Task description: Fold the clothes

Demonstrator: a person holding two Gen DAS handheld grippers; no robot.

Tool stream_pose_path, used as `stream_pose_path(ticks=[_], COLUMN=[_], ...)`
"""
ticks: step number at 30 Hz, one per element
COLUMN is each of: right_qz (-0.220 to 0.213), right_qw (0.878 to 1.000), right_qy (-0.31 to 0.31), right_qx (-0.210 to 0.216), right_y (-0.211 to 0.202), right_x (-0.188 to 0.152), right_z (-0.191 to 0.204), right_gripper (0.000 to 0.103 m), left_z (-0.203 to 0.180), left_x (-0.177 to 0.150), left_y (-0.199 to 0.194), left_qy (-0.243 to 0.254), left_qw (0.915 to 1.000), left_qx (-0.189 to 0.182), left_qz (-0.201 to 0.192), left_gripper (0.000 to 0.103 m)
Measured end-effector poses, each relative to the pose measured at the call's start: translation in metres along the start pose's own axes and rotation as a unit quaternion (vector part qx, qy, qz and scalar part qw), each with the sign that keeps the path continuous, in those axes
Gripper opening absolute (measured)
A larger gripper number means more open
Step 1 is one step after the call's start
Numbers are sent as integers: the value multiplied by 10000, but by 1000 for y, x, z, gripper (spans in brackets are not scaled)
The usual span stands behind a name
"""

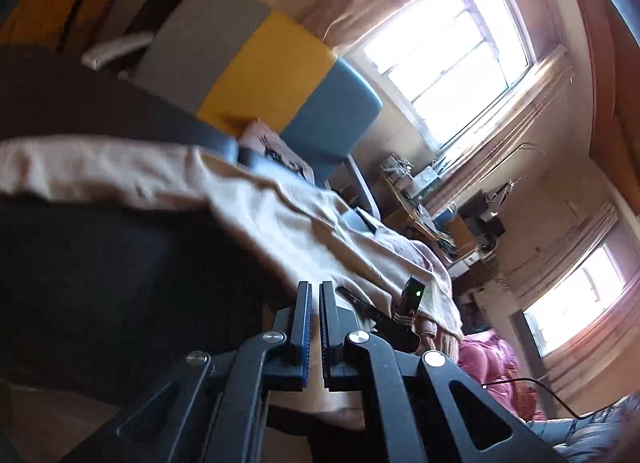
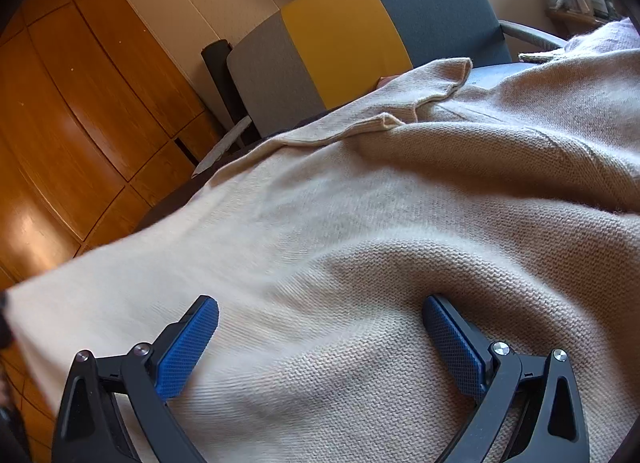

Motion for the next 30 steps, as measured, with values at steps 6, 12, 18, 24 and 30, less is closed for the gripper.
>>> stream_pose_path(ticks=[6,12,18,24,30], right_qz=[3,20,124,303,673], right_qw=[10000,9998,9933,9751,9669], right_qy=[-34,-120,-702,-1430,-1959], right_qx=[-51,-176,-907,-1666,-1492], right_y=[0,3,15,28,41], right_x=[0,-1,-9,-17,-3], right_z=[0,1,8,10,7], right_gripper=[103,103,103,103,103], left_z=[30,51,9,26,48], left_x=[-12,-73,-100,-127,-124], left_y=[-4,40,83,132,137], left_qy=[-256,-368,381,1148,1410], left_qw=[9968,9889,9891,9655,9557], left_qx=[725,989,717,1448,1556], left_qz=[207,1042,1229,1832,2061], left_gripper=[9,21,27,20,2])
Point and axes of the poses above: each gripper's, at about its wrist camera, not at the fingertips, and y roughly the way its jaws point, z to its left, x to its top, the point moved 9 cm from there along y, roughly the way its jaws point, and after that the axes turned 14 degrees about y, right-handed, at the moved point
